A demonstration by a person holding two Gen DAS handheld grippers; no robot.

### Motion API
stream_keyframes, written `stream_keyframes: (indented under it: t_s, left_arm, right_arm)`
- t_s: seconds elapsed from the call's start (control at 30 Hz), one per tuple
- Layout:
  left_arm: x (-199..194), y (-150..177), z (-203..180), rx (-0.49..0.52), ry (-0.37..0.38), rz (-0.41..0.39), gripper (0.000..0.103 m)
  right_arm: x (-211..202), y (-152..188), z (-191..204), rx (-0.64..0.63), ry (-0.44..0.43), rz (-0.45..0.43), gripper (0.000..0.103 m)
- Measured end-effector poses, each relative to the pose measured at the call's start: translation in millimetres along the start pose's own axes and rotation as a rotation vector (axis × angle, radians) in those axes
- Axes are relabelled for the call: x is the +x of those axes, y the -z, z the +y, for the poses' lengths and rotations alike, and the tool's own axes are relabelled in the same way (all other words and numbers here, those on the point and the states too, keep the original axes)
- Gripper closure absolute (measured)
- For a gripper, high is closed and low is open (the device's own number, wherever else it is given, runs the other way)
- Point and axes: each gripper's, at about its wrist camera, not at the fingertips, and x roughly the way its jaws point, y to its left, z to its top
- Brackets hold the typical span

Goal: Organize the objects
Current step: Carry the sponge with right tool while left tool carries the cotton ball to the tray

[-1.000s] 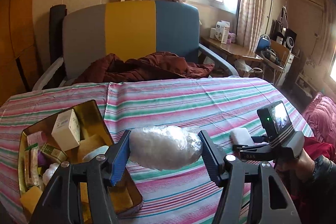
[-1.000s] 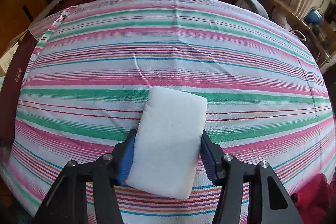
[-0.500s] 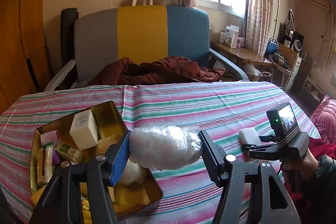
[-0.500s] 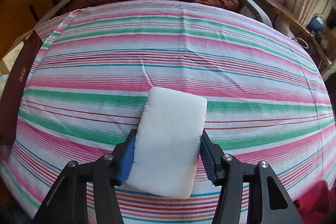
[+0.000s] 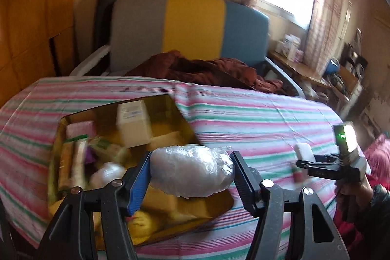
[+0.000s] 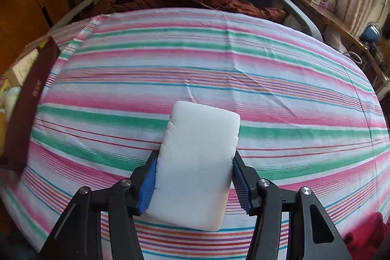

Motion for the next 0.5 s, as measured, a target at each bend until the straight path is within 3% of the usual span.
stream_keyframes:
  t_s: [0.23,0.5]
  left_arm:
    - [-30.1,5.3,80.9,-0.183,-0.043,-0.042,0.039]
    - [-60.1,27.5,139.1,-0.292,-0.075,-0.086,0.039]
  right_arm:
    - [-36.6,-22.6,60.6,-0.064,-0.147,-0.096,0.046]
    - [-76.7,-42.0,162.8,-0.171,-0.377,-0.179,0.046]
